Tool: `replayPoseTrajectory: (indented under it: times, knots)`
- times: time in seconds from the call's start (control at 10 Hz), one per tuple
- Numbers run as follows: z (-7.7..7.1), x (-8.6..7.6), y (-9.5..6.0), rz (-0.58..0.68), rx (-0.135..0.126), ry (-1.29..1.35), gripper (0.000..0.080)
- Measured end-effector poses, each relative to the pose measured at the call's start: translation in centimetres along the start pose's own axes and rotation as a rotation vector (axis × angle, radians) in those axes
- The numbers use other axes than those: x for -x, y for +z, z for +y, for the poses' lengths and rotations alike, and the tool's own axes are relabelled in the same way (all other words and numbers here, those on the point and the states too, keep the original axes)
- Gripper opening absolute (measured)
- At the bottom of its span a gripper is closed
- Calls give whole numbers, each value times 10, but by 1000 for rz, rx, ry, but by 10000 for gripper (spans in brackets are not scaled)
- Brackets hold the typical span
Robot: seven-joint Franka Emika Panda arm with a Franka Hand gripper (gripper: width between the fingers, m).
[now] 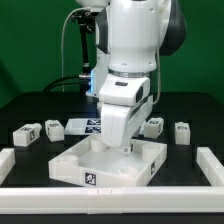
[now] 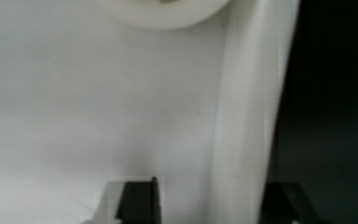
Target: Assemble one leg
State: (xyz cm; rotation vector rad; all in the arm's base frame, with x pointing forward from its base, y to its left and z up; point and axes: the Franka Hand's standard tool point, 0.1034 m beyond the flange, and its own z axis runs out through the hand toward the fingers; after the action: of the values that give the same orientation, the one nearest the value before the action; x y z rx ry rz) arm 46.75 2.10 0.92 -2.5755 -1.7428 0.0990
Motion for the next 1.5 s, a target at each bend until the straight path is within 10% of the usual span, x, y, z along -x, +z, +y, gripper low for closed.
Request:
replayPoseTrajectory:
  times: [0.3,1.1,1.5]
  knots:
    - [2,0,-1,3,6,0,63]
    - [7,4,-3,4,11,-79,64]
    - [12,-7,-1,6,57,-332,64]
